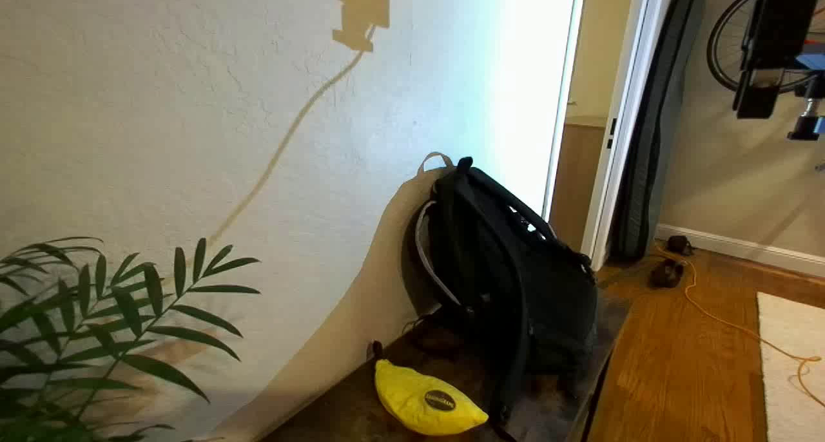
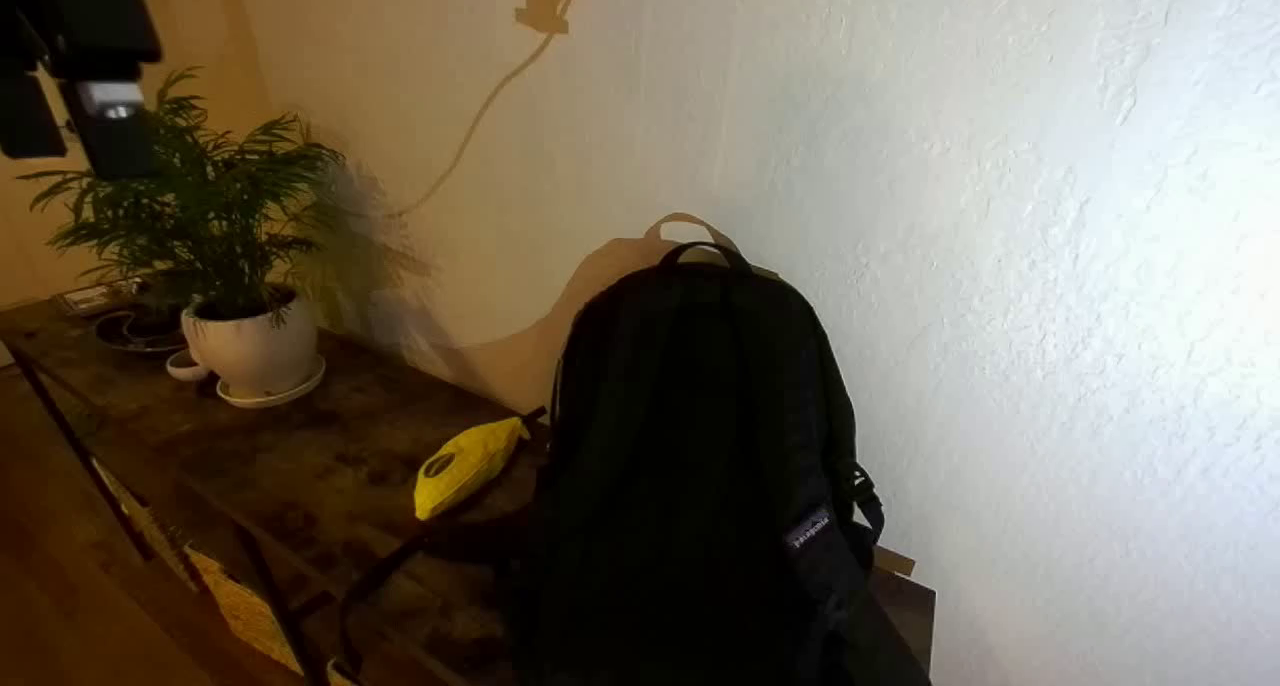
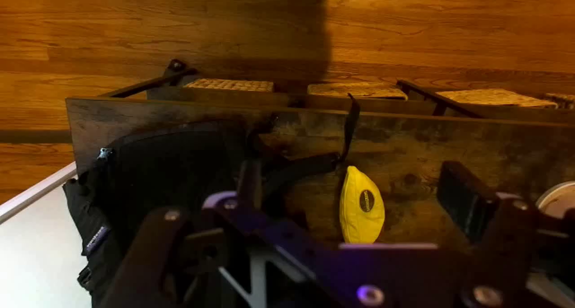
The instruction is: Put the yellow thing in the bag
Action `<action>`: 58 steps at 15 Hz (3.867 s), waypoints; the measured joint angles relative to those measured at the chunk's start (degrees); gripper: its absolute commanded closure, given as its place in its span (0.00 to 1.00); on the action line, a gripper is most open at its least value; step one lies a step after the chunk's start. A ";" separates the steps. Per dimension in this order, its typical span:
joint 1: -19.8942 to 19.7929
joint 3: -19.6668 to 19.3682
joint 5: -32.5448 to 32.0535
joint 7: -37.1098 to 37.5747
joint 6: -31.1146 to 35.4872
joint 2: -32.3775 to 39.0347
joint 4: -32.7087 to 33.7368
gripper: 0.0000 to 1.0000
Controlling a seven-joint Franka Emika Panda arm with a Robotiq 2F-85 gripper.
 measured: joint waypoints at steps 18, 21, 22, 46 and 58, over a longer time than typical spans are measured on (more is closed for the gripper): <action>0.00 0.00 0.00 0.00 0.00 0.02 0.00 0.00; 0.00 0.00 0.00 0.00 0.00 0.02 0.00 0.00; 0.00 0.00 0.00 0.00 0.00 0.02 0.00 0.00; 0.05 1.96 0.28 7.66 25.00 20.53 0.94 0.00; -0.11 1.44 -0.84 7.13 28.32 30.67 6.16 0.00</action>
